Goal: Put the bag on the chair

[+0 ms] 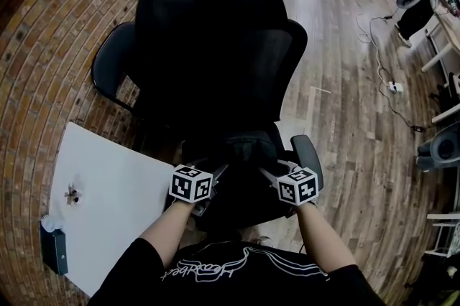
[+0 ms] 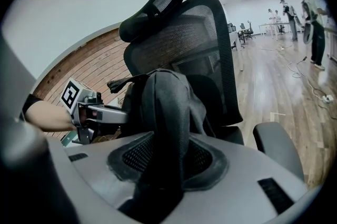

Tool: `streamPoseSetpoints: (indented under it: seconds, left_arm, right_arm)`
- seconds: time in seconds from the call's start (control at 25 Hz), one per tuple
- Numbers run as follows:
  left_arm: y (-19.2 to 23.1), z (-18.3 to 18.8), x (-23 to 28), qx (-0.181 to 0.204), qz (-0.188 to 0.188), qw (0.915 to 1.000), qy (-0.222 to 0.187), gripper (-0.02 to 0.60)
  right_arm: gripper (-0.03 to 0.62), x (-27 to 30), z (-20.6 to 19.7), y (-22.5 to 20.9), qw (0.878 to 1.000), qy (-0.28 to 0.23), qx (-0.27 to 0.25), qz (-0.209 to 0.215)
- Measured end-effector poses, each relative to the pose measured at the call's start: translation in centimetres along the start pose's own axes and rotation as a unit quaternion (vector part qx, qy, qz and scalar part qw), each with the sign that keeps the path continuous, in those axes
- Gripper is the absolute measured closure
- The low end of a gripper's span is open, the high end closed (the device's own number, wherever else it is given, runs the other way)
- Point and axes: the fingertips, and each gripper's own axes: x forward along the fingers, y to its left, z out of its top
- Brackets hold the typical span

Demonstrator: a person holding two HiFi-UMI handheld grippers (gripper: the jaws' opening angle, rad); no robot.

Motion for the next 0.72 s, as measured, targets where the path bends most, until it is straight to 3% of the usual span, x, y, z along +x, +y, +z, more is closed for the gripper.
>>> streamPoseSetpoints:
  seconds: [0.2,0.36,0.6,0.72]
  left_arm:
    - [-0.7,-0.7,-0.7,-0.002,0.006,1.0,0.002,0.321]
    - [-1.4,0.0,-2.8,-0.011,0.017,0.9992,-0.033,0.267]
    - [-5.8,1.5,-7.1,-0.014,0.007,0.9962,-0.086,0.258]
    - [-9.5,1.3,-9.1,0.0,-0.011,0.9951,-0.098,0.258]
  right_arm:
    - [0.367,-1.2,-0.4,0.3,1.0,0.001,-0.02,-0.011]
    - [0.302,-3.6,0.5,0.7,0.998,-0.036,-0.035,-0.029]
    - [0.304,-8.3,1.2,4.3,0.996,-0.062,-0.055,0.013]
    - [0.355,-11.0,1.8,7.7,0.993,-0.095,-0.055,0.051]
